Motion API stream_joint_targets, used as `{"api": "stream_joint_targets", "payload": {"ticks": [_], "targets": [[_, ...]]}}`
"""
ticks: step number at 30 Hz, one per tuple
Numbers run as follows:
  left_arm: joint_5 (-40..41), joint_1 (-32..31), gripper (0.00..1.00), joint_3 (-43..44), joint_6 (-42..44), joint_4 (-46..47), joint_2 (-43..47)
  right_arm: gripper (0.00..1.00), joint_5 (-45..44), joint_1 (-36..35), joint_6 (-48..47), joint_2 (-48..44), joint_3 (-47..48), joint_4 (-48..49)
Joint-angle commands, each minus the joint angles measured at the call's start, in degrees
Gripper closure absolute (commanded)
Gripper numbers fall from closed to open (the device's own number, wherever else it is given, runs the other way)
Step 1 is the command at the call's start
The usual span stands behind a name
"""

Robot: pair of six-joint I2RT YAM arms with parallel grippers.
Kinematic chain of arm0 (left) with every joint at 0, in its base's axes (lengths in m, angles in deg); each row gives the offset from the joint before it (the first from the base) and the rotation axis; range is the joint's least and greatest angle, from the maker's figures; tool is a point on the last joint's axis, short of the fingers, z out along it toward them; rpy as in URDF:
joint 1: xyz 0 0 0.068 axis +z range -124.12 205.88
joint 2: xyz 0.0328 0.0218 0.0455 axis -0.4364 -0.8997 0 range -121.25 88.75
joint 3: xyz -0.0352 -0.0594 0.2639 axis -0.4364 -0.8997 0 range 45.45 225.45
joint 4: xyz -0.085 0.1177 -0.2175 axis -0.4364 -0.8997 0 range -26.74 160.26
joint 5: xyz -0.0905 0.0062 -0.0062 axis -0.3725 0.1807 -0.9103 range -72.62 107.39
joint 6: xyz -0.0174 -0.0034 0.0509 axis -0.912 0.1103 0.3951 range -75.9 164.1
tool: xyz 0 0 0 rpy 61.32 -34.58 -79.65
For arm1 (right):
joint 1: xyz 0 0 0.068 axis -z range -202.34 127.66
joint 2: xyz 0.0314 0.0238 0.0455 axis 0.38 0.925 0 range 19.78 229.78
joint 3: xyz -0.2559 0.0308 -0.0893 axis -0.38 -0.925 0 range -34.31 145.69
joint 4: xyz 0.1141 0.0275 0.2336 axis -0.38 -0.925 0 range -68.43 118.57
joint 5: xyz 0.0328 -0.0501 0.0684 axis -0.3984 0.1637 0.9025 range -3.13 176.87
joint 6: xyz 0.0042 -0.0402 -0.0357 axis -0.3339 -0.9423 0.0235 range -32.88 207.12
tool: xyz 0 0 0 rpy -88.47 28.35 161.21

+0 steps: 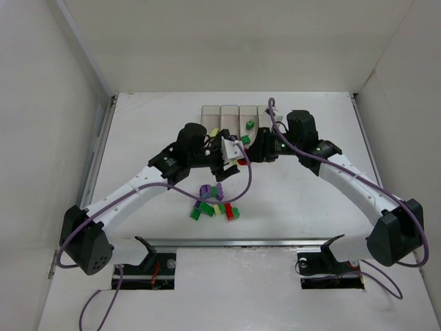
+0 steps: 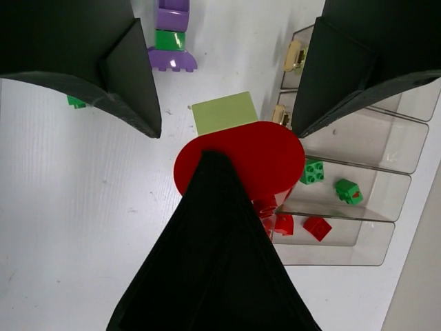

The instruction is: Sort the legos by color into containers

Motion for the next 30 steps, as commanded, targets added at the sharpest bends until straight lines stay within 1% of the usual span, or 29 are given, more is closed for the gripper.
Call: {"api": "stream_joint_targets", "payload": {"ticks": [1,2,5,6,9,10,12,15,19,23,27,30], "targets": [[-2.24,-0.07,0.3,0.07,-0.7,0.09,1.25,1.0,-0.28,-1.01,0.6,-0.02,3.27,4.04],[-2.24,-0.07,0.34,-0.54,-1.49,0.09,1.25,1.0,-0.28,-1.01,0.6,-0.02,3.79,4.04],[-0.93,-0.07,0.42,-0.55,-3.33,2.19,1.77,1.0,-0.28,-1.63,0.6,-0.02,3.8,4.56],[-0.05,-0.07,0.48,-0.55,-3.34,2.2,1.77,1.0,-0.28,-2.24,0.6,-0.02,3.8,4.56],[1.44,-0.07,0.6,-0.55,-4.75,3.61,1.77,1.0,-0.28,-2.77,0.6,-0.02,3.8,4.56],[1.45,-0.07,0.7,-0.55,-5.53,4.13,1.77,1.0,-0.28,-3.38,0.6,-0.02,3.8,4.56],[1.98,-0.07,0.81,-0.55,-6.15,4.13,1.77,1.0,-0.28,-3.38,0.6,-0.02,3.8,4.56],[2.59,-0.07,1.0,-1.68,-6.15,4.13,1.77,1.0,-0.81,-3.38,1.13,-0.02,3.8,4.56],[3.9,-0.07,1.0,-3.36,-6.15,4.13,3.08,1.0,-1.51,-2.59,2.26,-0.02,3.8,4.56],[5.22,-0.07,1.0,-5.9,-6.15,2.9,3.88,1.0,-5.28,1.62,2.8,-0.02,4.94,3.6],[6.81,-0.07,1.0,-8.1,-6.15,0.62,5.11,1.0,-11.68,7.93,3.32,0.24,8.1,-0.52],[7.42,-0.07,1.0,-8.63,-6.15,0.0,5.63,1.0,-12.49,9.36,2.8,2.17,11.53,-2.64]]}}
